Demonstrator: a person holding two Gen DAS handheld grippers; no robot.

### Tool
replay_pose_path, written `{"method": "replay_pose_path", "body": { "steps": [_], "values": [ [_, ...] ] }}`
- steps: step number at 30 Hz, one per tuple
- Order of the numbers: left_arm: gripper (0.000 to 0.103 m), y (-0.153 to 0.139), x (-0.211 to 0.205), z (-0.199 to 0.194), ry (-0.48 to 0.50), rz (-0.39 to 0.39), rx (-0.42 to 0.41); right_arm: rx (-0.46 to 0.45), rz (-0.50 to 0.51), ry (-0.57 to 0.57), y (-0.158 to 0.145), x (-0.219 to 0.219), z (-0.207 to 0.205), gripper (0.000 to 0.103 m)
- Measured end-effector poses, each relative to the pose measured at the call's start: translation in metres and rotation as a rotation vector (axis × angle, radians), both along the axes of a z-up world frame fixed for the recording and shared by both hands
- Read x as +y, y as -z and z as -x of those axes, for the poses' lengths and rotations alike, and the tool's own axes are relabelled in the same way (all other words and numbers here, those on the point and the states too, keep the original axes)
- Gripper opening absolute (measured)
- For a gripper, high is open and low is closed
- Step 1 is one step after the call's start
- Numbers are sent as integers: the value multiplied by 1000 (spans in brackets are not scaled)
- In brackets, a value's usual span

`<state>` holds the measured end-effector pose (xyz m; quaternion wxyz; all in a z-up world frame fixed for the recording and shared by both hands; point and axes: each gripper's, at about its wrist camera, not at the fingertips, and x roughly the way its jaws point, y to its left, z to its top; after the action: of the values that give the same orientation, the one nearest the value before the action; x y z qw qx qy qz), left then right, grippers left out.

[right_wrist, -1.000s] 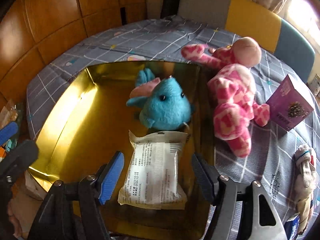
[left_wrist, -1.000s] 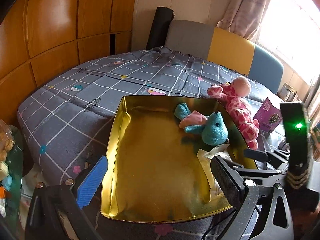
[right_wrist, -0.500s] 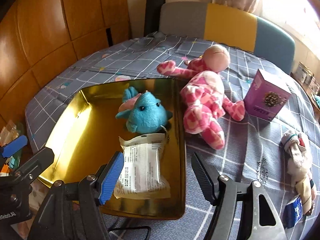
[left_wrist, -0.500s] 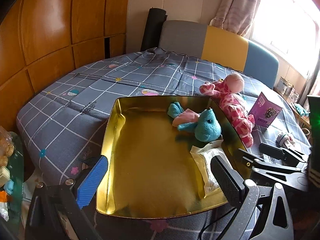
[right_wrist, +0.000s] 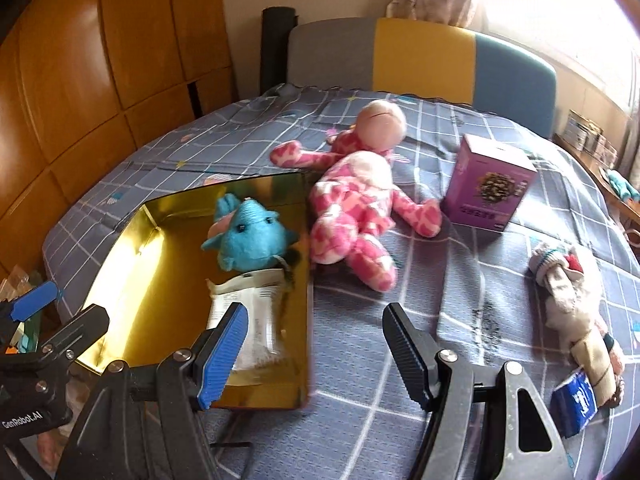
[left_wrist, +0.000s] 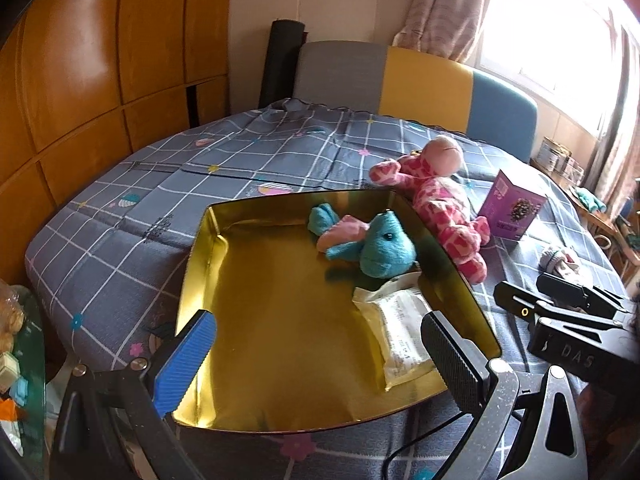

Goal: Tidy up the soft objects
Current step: 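Move both tools back toward the remaining soft items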

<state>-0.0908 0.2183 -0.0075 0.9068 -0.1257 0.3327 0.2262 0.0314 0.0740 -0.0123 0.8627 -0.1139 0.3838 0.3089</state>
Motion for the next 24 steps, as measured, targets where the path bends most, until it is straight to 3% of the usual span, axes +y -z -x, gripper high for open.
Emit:
{"method": "replay_pose_path", "body": {
  "steps": [7,13,19,24],
  "values": [
    [103,-11,-16,-14,85,-11,-29,-12,33,96,1,-52,-16,71],
    [103,-19,-43,-40,237,2,-39,0,55,266,4,-130,-49,71],
    [103,-18,-70,-85,381,135,28,-22,47,509,-6,-225,-88,71],
    [103,-18,-106,-130,458,189,60,-45,13,706,-9,-290,-110,71]
  ]
}}
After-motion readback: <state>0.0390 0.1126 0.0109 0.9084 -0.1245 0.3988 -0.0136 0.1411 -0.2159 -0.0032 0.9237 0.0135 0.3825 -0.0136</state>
